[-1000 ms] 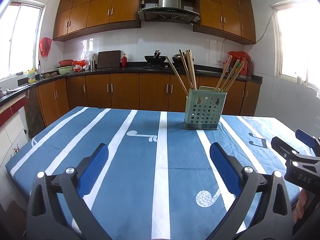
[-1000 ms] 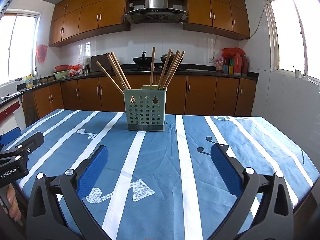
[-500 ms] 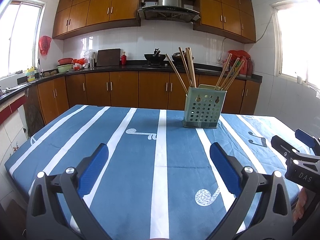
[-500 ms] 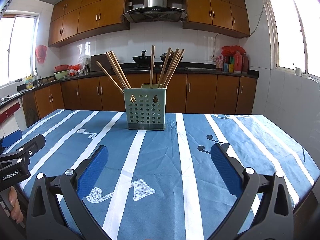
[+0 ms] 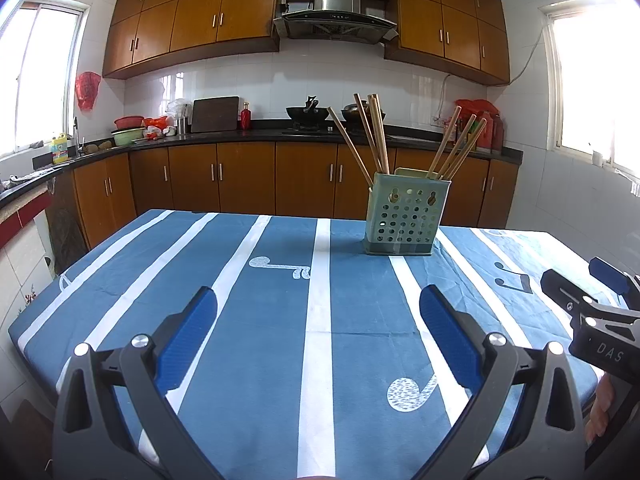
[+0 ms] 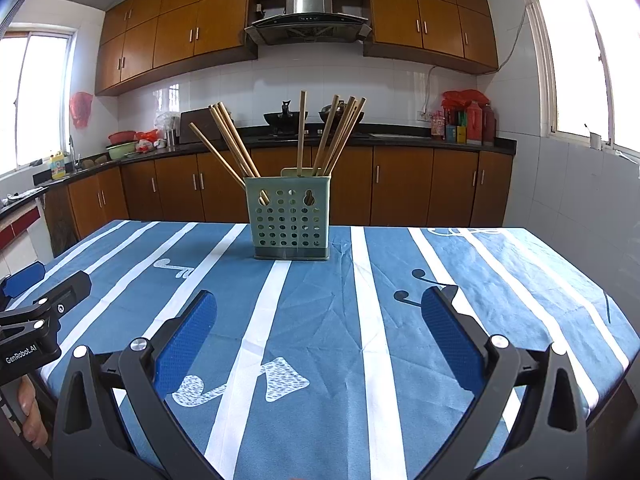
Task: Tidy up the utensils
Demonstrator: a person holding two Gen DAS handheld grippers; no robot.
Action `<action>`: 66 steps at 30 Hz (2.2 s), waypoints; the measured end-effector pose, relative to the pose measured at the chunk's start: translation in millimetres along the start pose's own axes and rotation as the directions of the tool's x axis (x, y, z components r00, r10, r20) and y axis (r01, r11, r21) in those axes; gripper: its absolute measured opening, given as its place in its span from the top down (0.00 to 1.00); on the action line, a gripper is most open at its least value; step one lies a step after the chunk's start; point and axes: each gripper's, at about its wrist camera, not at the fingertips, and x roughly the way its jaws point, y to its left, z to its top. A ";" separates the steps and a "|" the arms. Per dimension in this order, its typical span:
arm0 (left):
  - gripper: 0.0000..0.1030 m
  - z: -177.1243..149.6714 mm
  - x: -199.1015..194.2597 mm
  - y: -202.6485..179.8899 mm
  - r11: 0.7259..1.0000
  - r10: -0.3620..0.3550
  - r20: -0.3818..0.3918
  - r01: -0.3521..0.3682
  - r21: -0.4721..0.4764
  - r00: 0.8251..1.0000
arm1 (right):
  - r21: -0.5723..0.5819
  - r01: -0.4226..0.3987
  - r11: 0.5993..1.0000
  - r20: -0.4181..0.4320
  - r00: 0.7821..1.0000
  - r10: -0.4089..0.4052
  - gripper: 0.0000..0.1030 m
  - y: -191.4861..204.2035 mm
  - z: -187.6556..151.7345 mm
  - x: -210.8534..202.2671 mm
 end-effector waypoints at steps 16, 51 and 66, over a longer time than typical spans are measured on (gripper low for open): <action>0.04 0.2 2.9 -1.7 1.000 -0.002 -0.006 0.002 0.002 1.000 | 0.007 0.004 1.000 -0.004 1.000 -0.004 0.02 1.8 -1.2 1.9; 0.04 -3.4 6.3 -3.1 1.000 -0.005 -0.013 0.005 0.003 1.000 | 0.012 0.005 1.000 -0.008 1.000 -0.005 0.02 2.2 -1.9 3.1; 0.04 -5.4 7.2 -3.0 1.000 -0.004 -0.012 0.004 0.005 1.000 | 0.014 0.006 1.000 -0.009 1.000 -0.006 0.02 2.5 -2.2 3.5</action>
